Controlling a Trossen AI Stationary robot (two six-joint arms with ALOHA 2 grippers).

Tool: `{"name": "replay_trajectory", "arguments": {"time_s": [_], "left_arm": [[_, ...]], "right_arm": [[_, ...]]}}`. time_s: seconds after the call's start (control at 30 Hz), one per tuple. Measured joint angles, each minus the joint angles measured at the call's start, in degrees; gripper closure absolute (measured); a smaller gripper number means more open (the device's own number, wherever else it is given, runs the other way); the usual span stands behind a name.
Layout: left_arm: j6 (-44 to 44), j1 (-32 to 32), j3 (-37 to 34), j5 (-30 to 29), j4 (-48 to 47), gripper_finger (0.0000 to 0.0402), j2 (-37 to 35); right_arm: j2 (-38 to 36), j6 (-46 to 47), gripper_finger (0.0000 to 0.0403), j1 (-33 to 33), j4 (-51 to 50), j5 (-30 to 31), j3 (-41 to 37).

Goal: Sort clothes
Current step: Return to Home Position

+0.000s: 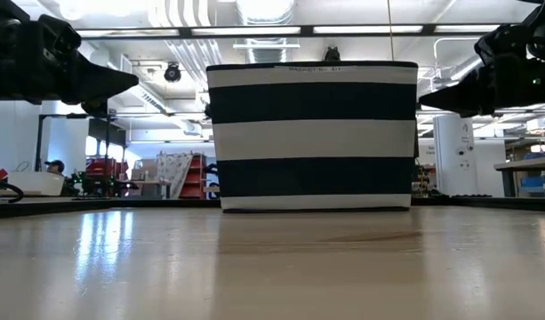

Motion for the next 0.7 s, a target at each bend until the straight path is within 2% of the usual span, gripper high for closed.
{"name": "replay_trajectory", "arguments": {"time_s": [0.1, 0.27, 0.7], "left_arm": [[-0.1, 0.0, 0.0, 0.0, 0.0, 0.0402, 0.1], [-0.3, 0.0, 0.0, 0.0, -0.1, 0.0402, 0.3], [-1.0, 0.0, 0.0, 0.0, -0.1, 0.0397, 0.9]], "right_arm": [[0.3, 1.1, 0.0403, 0.0, 0.0, -0.2, 0.0], [0.3, 3.3, 0.0403, 0.0, -0.4, -4.4, 0.0], [0.3, 3.8, 0.0403, 0.0, -0.6, -4.5, 0.0]]}}
